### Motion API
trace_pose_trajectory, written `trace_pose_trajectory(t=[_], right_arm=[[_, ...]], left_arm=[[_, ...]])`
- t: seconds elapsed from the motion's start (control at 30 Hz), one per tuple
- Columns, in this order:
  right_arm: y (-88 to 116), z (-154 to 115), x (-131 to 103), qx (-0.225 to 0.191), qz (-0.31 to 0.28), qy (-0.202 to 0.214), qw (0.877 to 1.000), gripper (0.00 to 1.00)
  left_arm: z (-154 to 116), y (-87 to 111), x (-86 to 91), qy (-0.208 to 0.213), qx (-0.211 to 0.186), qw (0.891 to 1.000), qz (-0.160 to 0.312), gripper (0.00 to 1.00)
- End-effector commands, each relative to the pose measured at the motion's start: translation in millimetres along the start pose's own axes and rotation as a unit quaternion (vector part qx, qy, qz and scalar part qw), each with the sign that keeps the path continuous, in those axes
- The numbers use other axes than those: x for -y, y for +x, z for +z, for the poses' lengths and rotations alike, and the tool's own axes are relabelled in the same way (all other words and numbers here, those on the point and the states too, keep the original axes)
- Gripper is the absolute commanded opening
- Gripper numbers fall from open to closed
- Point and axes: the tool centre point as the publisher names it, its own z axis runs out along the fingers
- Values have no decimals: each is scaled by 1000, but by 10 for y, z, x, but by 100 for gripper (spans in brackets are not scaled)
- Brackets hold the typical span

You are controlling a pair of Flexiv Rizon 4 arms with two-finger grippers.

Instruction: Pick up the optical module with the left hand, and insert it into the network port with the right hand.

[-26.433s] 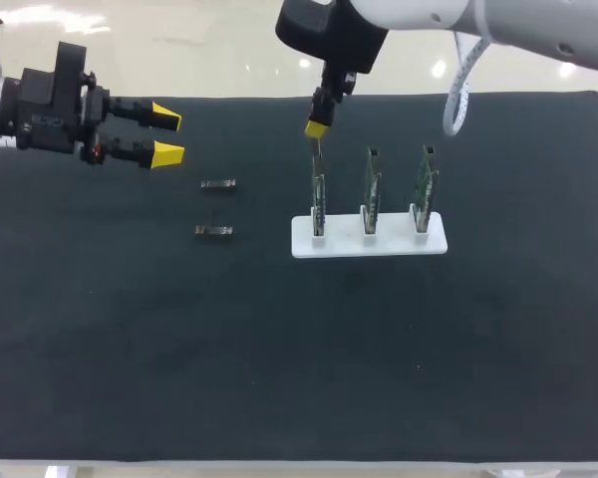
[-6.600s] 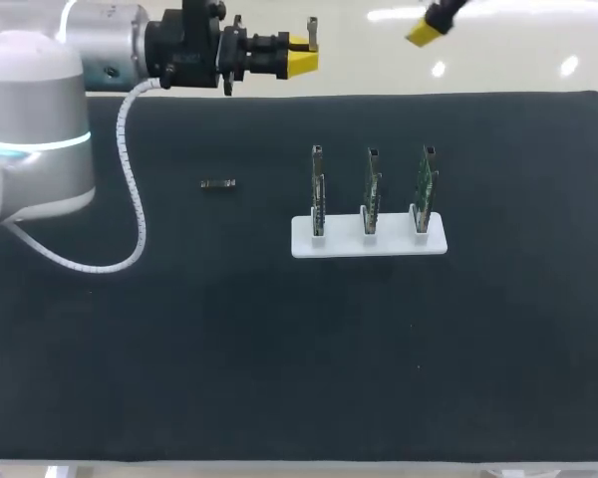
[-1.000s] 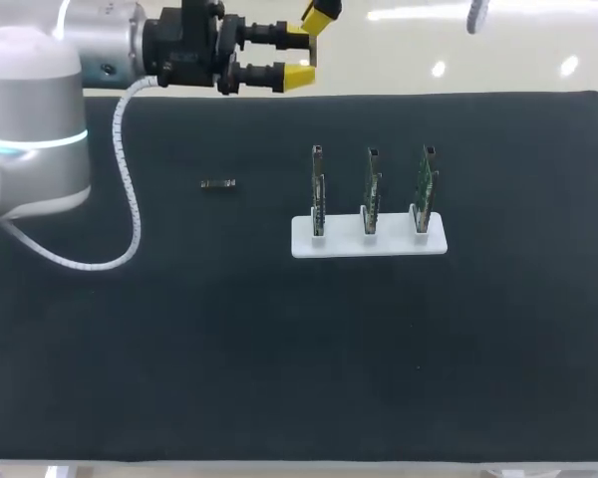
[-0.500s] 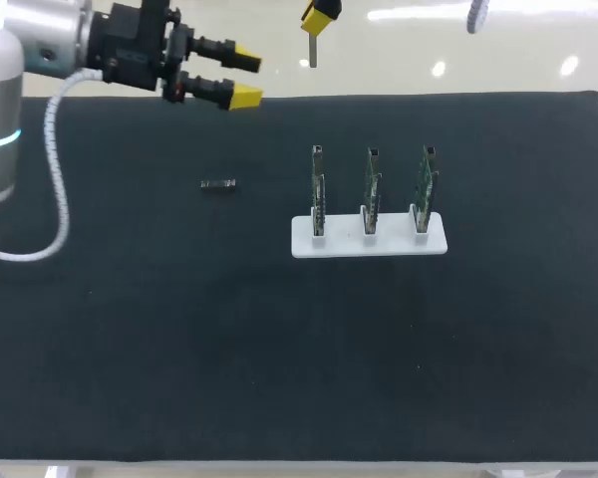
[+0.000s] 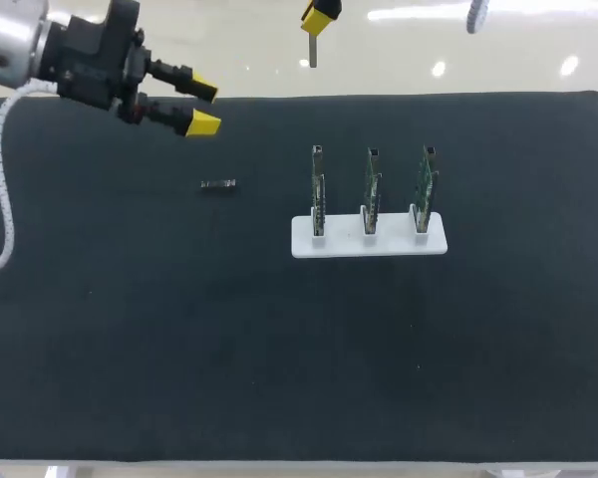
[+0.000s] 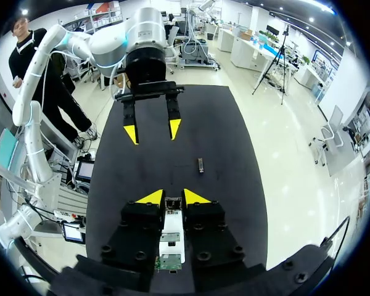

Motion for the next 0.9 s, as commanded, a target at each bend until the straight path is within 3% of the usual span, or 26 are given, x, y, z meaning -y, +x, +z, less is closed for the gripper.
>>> trace_pose_trajectory(t=[0.03, 0.73, 0.9], right_arm=[[3, 1, -5, 1, 0, 1, 1000, 0], [3, 1, -5, 1, 0, 1, 1000, 0], [149, 24, -46, -3, 5, 2, 1000, 0]], left_arm=[[-44, 57, 60, -9, -7, 1000, -1, 100], [-99, 140, 40, 3, -15, 1000, 0, 100], [-99, 140, 40, 3, -15, 1000, 0, 100]])
